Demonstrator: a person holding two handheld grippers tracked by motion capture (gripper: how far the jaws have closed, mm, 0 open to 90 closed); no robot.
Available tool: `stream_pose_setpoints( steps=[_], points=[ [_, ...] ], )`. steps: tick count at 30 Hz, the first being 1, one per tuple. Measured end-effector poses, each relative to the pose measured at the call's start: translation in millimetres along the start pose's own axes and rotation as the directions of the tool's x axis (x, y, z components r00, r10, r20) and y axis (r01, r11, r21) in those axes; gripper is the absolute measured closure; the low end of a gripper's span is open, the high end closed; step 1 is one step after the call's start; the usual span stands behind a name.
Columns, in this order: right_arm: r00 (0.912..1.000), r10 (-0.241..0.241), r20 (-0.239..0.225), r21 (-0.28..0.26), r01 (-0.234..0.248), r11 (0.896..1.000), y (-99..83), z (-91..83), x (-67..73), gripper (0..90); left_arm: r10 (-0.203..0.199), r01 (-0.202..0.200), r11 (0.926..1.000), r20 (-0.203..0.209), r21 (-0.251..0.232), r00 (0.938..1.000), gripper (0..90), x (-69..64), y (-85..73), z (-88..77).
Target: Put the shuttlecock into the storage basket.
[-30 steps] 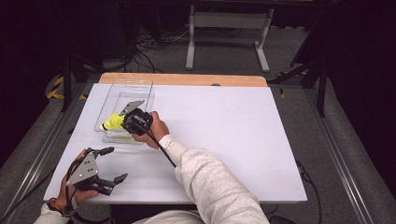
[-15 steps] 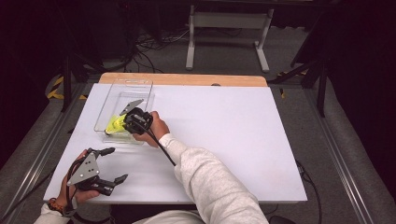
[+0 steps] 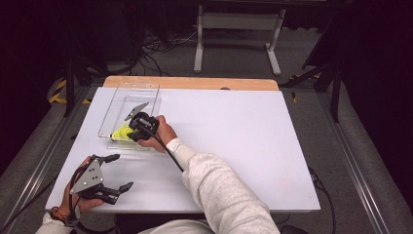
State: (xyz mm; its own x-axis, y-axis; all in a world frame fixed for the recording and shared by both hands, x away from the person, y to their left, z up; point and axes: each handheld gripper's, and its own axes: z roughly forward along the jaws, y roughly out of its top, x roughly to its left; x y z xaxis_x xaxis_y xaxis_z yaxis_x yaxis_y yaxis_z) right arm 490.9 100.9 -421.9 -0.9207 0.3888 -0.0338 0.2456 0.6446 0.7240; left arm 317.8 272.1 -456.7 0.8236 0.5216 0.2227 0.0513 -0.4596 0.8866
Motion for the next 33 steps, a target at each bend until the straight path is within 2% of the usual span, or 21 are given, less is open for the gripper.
stream_pose_setpoints(
  steps=[1,5,8,15,17,25,33],
  points=[
    [0.9999,0.012,0.008,0.005,-0.012,1.0,-0.2,-0.5,-1.3,63.8,0.0,0.0,1.0,0.0,0.001,1.0,4.2,0.0,0.0,0.1],
    [0.9994,0.031,0.017,0.003,-0.031,1.0,-0.8,-5.6,-4.9,55.5,0.001,-0.001,1.0,0.0,0.003,1.0,4.2,0.0,-0.1,0.4],
    [0.9995,0.005,0.032,0.015,-0.005,1.0,1.0,-10.8,-2.2,50.0,0.002,-0.002,1.0,-0.003,0.002,1.0,4.2,-0.4,0.0,0.4],
    [0.9917,-0.063,0.112,0.023,0.061,0.998,2.0,-22.4,4.1,45.0,0.007,-0.007,1.0,-0.004,0.005,1.0,4.2,-0.2,0.1,0.9],
    [0.9904,-0.073,0.117,0.021,0.071,0.997,1.3,-25.6,4.9,45.1,0.006,-0.006,1.0,-0.003,0.005,1.0,4.2,-0.2,0.1,0.9],
    [0.9862,-0.078,0.146,-0.002,0.079,0.997,-3.5,-34.3,6.1,43.3,0.002,-0.002,1.0,-0.007,0.006,1.0,4.2,-0.5,0.0,0.9],
    [0.9863,-0.069,0.15,-0.049,0.077,0.996,-8.0,-43.5,4.4,42.0,0.004,-0.004,0.9999,-0.008,0.01,1.0,4.3,-0.8,0.2,2.1]
  ],
)
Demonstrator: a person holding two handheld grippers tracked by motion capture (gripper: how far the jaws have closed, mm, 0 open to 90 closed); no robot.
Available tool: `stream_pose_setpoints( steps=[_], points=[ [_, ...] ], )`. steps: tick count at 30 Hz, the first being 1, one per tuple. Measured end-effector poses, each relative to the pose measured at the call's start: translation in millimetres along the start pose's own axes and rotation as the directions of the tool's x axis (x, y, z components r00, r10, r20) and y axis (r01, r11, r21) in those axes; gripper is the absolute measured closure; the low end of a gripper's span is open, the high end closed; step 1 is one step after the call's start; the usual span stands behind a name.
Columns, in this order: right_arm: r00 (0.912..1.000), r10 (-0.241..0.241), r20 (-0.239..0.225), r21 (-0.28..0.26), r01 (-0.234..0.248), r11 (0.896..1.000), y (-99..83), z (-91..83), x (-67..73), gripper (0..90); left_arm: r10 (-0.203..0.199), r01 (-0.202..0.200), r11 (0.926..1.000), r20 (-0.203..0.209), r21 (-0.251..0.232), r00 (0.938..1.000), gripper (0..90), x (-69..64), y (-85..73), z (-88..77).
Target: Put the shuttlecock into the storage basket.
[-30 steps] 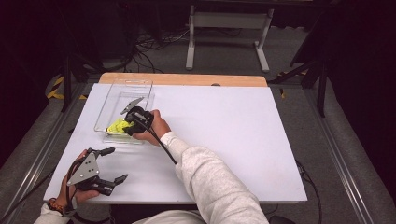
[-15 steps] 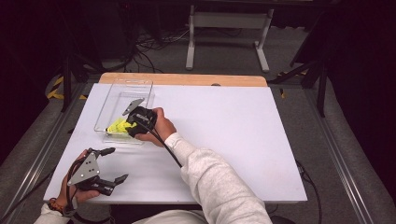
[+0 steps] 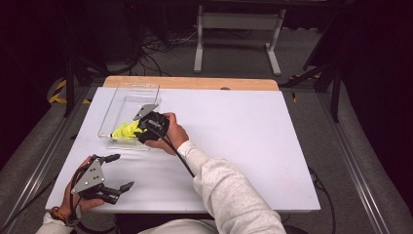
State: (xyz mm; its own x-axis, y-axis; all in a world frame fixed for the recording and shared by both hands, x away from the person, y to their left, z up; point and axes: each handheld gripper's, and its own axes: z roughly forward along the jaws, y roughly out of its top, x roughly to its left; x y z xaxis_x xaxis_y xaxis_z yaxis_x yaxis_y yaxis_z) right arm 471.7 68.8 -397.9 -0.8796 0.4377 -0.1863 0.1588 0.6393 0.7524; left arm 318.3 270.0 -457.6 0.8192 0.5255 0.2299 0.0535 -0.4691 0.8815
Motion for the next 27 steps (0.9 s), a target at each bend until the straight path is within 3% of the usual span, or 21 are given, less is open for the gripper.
stream_pose_setpoints(
  steps=[27],
  points=[
    [0.9984,-0.008,0.056,-0.09,0.013,0.996,-8.8,-28.6,-6.8,35.8,0.008,-0.008,0.9999,-0.002,0.01,1.0,4.3,0.1,-0.3,1.2]
  ],
)
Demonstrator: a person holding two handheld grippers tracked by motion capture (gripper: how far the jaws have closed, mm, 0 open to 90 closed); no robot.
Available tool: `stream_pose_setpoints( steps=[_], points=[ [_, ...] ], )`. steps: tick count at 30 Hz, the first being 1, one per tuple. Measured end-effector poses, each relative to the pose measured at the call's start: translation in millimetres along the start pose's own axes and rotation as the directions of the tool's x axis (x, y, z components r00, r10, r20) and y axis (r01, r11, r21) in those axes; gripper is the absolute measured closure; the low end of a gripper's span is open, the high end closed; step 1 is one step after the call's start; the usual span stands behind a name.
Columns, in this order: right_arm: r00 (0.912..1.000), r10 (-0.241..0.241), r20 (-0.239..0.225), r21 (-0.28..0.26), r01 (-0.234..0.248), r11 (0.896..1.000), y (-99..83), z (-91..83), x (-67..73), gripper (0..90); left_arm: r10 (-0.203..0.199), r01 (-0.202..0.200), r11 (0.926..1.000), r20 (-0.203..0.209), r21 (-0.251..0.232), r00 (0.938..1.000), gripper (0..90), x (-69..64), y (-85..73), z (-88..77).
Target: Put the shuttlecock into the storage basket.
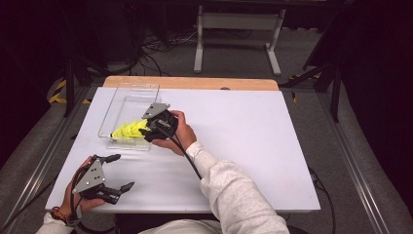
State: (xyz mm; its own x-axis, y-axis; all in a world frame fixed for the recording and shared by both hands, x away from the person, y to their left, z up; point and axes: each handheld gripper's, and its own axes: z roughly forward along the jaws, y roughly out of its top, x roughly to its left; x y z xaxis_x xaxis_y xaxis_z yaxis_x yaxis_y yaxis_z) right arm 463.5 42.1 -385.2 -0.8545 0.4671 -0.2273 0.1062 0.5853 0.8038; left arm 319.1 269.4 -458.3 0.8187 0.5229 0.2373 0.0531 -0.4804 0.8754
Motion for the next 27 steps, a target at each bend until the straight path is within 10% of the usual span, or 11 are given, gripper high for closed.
stream_pose_setpoints(
  steps=[27],
  points=[
    [0.9967,-0.044,0.069,-0.036,0.046,0.998,-11.4,-34.3,-7.9,27.9,-0.006,0.006,1.0,0.004,0.006,1.0,4.3,-0.1,-0.3,1.1]
  ],
)
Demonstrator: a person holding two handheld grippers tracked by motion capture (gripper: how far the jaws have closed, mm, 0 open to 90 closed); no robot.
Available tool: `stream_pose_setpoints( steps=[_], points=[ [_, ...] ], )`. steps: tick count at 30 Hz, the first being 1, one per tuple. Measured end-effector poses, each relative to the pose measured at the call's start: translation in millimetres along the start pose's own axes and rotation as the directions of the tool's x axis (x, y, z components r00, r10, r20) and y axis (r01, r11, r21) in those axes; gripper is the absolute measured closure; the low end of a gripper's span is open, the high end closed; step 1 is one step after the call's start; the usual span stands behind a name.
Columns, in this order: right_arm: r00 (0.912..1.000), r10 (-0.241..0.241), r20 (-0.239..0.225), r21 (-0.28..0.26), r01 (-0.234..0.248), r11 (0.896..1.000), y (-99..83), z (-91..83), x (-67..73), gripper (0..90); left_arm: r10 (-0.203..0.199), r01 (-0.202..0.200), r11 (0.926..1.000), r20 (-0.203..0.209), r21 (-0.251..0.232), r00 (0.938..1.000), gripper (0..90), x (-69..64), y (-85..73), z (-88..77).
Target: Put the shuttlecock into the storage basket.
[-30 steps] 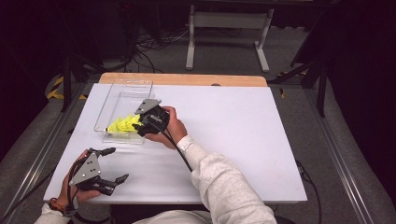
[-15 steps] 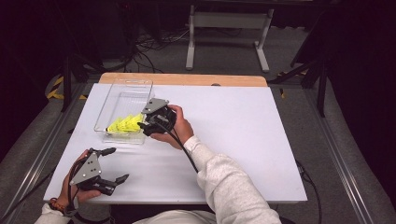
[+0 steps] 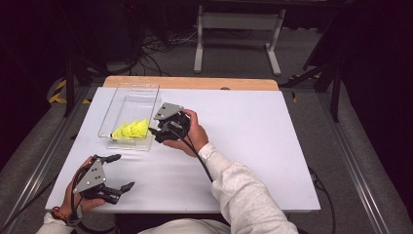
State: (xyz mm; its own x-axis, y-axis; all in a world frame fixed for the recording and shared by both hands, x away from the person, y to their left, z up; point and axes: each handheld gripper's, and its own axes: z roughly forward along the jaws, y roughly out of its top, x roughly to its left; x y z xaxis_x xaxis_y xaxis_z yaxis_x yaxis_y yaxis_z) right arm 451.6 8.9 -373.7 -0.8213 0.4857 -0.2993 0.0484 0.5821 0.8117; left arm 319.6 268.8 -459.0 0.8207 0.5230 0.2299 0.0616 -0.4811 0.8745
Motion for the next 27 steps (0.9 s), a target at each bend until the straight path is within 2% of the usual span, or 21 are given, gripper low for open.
stream_pose_setpoints(
  steps=[6,27],
  points=[
    [0.9994,-0.025,0.025,-0.004,0.025,1.0,-3.6,-9.6,-0.6,26.6,0.001,-0.001,1.0,-0.003,0.0,1.0,4.3,-0.2,-0.1,0.5],
    [0.9962,-0.028,0.083,-0.017,0.03,0.999,-20.0,-34.7,-7.4,24.0,0.002,-0.002,1.0,0.001,0.007,1.0,4.3,0.0,0.0,0.7]
  ],
)
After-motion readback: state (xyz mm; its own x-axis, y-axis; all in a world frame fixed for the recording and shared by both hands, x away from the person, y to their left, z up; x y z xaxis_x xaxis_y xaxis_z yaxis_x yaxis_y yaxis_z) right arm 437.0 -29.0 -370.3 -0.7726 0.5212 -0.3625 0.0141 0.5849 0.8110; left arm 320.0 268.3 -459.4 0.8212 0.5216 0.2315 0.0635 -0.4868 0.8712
